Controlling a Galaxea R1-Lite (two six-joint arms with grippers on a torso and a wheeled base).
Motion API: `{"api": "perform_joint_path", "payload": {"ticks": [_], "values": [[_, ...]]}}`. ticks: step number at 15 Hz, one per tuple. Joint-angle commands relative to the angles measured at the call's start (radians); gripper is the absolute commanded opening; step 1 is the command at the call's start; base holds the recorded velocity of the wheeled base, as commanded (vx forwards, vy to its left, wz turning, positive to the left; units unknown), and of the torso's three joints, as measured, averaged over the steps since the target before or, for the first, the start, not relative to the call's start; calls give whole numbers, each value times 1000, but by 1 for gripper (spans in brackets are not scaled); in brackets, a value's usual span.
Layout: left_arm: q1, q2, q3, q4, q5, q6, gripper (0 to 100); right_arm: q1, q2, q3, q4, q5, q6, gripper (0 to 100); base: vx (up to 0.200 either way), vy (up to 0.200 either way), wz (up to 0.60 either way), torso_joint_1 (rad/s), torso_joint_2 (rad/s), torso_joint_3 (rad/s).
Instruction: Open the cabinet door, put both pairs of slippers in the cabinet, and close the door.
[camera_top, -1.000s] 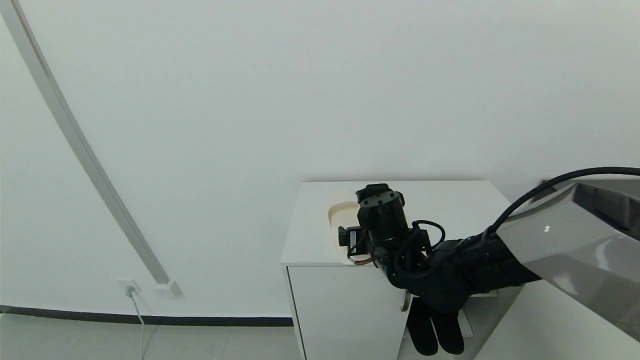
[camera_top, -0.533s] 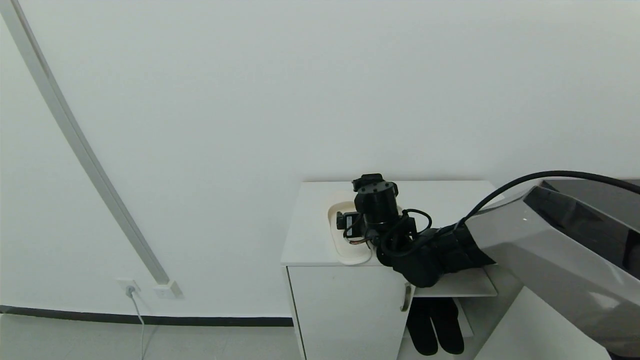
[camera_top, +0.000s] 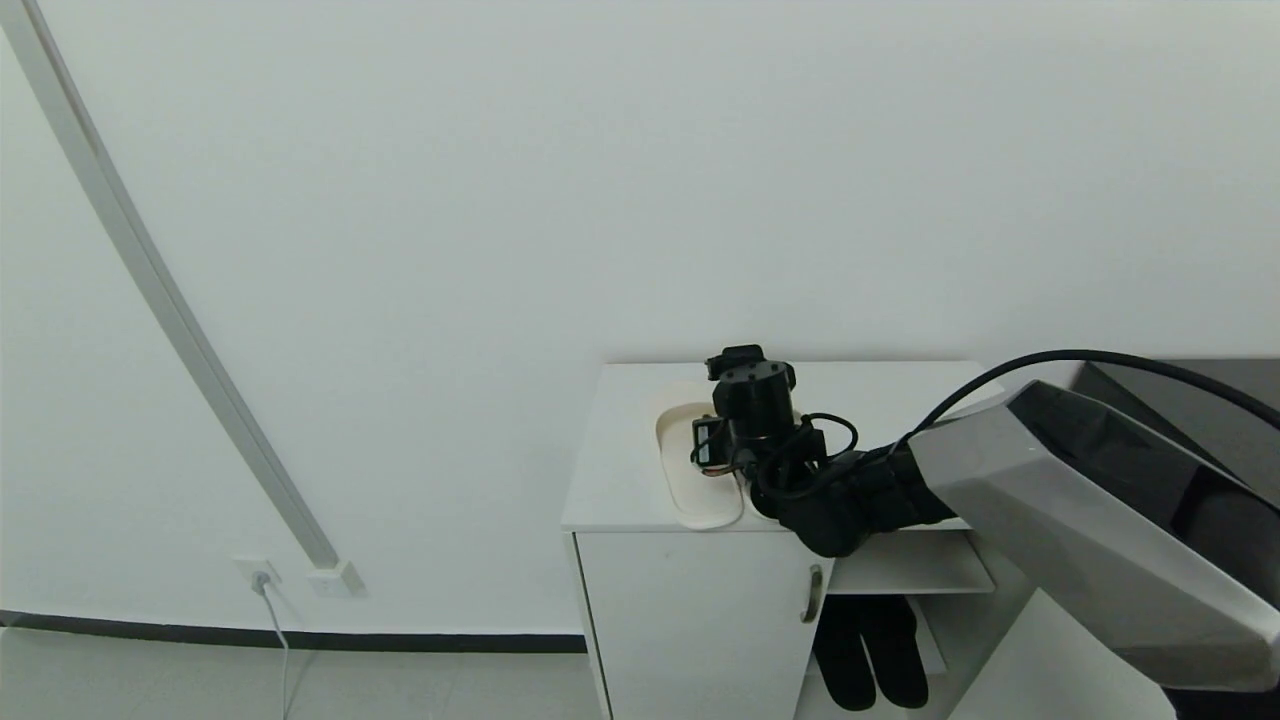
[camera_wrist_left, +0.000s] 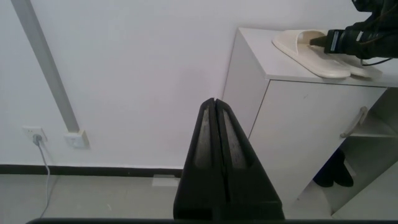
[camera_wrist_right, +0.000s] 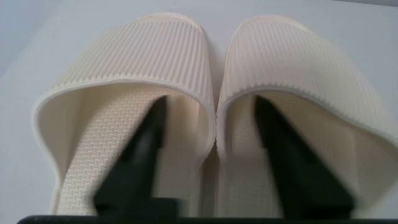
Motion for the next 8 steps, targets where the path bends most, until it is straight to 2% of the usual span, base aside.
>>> {"api": "perform_joint_path", "payload": {"ticks": [1,8], "values": [[0,1,0,-1,0,0,0,-3,2,-3,-2,0,-5,0,0,0,0,0,0,0],[0,1,0,-1,0,0,0,6,-70,36,-5,3,-3,0,0,0,0,0,0,0]]}}
